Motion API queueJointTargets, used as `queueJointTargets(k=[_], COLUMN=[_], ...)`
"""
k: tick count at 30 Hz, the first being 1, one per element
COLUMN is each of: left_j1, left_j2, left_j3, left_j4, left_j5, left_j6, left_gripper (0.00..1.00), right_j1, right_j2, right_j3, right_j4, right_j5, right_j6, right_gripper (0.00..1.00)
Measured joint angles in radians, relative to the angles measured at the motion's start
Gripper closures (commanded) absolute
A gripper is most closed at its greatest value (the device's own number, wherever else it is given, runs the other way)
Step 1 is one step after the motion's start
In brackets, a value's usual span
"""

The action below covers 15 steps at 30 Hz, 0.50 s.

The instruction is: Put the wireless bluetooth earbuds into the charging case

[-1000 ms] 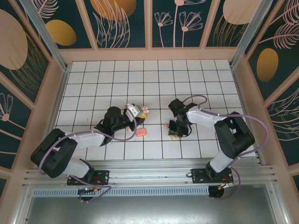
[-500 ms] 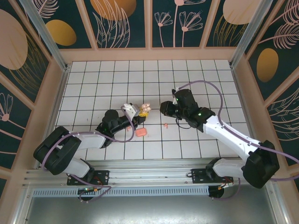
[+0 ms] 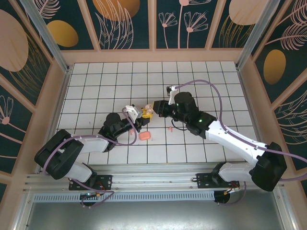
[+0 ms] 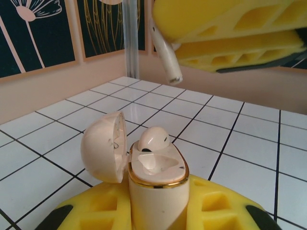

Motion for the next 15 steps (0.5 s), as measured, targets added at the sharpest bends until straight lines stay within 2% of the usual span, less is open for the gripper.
queueJointTargets(k=[15], left_j1=[0.0], left_j2=[0.0], left_j3=[0.014], left_j4=[0.046], left_j5=[0.0], left_j6=[-0.037], left_gripper=[0.94], right_j1=[0.024], right_j2=[0.024], right_j3=[0.0], right_j4=[0.018], right_j5=[0.0], right_j6=[-0.011], right_gripper=[0.8])
